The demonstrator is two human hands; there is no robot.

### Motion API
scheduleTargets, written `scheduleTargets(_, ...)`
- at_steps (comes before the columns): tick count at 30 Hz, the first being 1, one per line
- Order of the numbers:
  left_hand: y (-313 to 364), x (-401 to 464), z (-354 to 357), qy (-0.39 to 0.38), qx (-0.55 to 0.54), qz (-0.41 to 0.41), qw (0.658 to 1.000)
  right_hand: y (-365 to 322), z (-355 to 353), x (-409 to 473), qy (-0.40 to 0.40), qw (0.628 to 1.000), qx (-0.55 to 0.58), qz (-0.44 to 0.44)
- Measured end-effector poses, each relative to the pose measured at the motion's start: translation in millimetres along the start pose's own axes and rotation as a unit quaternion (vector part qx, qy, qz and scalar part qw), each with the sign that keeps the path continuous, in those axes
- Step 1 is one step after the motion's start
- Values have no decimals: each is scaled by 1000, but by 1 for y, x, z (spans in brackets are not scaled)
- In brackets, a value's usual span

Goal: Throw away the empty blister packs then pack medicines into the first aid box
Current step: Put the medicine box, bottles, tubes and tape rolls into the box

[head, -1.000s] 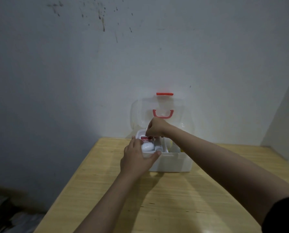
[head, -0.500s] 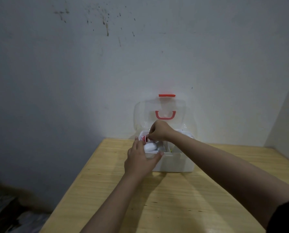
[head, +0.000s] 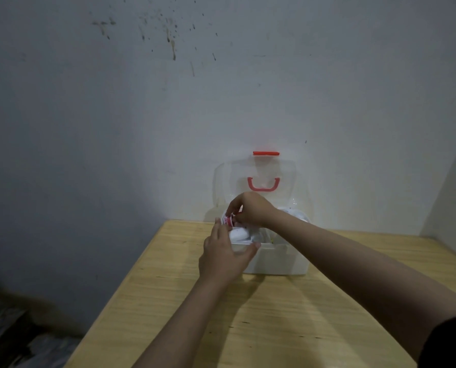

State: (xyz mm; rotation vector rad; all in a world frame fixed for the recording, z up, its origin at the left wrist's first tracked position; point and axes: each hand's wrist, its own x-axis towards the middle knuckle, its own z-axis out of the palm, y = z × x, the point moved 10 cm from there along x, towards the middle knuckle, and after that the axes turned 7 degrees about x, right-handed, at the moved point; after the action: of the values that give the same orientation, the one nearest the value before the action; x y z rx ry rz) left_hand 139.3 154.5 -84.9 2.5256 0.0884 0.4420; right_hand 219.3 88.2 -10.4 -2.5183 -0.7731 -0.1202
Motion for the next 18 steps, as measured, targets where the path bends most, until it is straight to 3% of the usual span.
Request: scheduleTargets(18, -2, 0, 2, 0, -11, -3, 1000, 8, 7, 7, -6, 1000, -11, 12)
